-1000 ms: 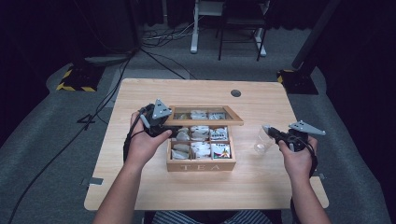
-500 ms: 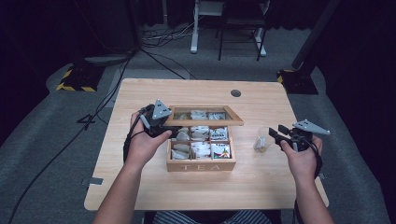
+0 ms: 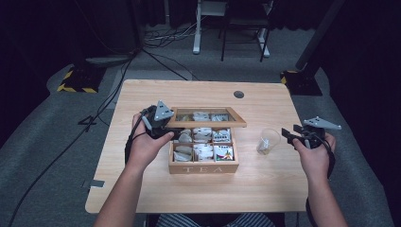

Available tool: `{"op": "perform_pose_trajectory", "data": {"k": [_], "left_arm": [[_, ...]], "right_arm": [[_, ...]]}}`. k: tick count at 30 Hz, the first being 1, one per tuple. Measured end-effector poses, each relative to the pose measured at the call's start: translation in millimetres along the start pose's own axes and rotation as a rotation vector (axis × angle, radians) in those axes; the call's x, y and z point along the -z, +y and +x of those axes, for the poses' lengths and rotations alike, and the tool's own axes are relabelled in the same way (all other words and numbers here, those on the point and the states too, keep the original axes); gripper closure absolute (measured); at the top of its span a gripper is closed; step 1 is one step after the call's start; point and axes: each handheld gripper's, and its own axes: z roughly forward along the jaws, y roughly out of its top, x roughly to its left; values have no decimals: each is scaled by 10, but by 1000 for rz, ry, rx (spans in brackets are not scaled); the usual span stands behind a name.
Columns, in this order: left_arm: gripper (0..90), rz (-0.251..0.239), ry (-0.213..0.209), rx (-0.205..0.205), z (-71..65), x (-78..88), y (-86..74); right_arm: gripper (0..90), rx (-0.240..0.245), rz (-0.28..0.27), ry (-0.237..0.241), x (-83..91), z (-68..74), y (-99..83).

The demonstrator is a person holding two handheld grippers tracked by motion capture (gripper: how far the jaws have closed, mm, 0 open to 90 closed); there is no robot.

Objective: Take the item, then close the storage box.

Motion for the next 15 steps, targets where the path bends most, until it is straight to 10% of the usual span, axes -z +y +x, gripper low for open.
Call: {"op": "perform_pose_trajectory", "data": {"k": [15], "left_arm": [[315, -1, 13, 6, -19, -1, -30]], "right_arm": [[408, 6, 79, -6, -103, -268, -199]]}}
